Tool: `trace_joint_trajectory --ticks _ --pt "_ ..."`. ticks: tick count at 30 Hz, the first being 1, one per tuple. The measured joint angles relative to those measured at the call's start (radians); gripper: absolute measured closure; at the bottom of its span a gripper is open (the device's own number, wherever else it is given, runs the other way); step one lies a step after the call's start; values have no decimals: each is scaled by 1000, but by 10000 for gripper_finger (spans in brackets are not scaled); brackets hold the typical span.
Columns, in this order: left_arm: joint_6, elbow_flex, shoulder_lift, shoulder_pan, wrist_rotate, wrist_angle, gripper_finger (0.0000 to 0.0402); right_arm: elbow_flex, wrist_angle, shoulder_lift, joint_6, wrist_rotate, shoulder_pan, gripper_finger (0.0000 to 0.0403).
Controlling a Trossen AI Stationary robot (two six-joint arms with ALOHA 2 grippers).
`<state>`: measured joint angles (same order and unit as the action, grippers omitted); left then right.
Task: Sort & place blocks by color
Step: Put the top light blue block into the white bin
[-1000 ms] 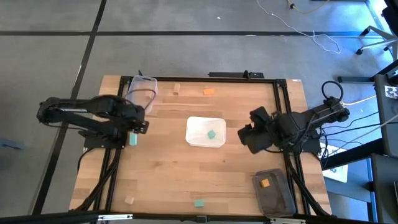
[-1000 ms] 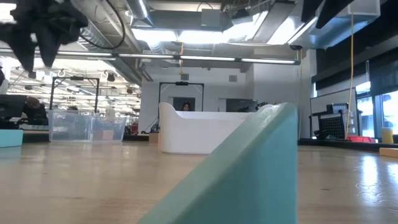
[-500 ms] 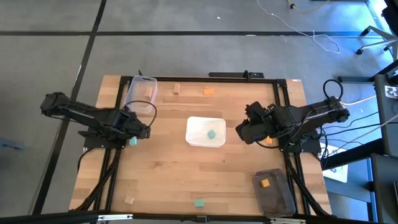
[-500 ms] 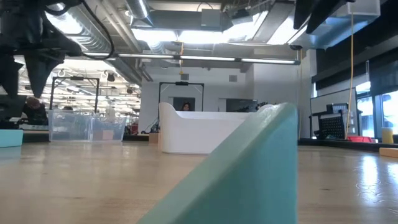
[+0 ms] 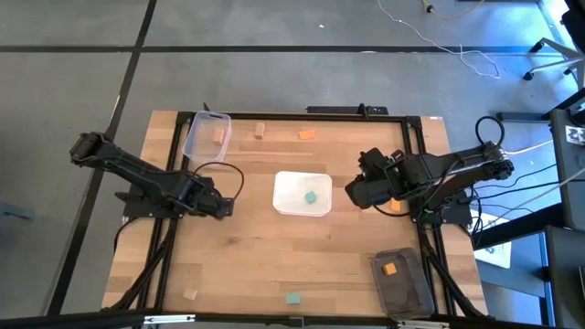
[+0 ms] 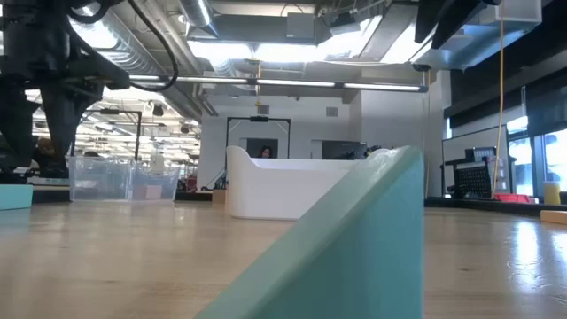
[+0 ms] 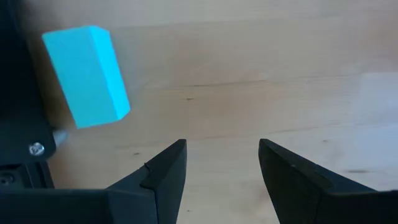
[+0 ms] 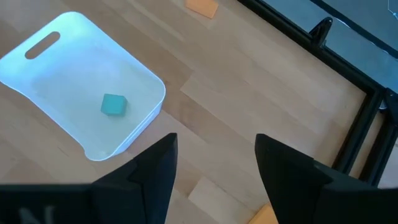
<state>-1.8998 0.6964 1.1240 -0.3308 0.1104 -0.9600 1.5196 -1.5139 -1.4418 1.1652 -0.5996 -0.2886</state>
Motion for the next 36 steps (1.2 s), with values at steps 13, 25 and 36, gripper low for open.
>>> trace_joint_trajectory --ticks 13,25,36 --pt "-144 0 127 -52 10 -26 209 0 13 0 -56 -1 0 187" --pt "-190 65 151 -52 24 -215 209 0 50 0 -117 -1 0 187" --pt "-348 27 152 -52 -17 -290 209 0 168 0 -251 -1 16 187"
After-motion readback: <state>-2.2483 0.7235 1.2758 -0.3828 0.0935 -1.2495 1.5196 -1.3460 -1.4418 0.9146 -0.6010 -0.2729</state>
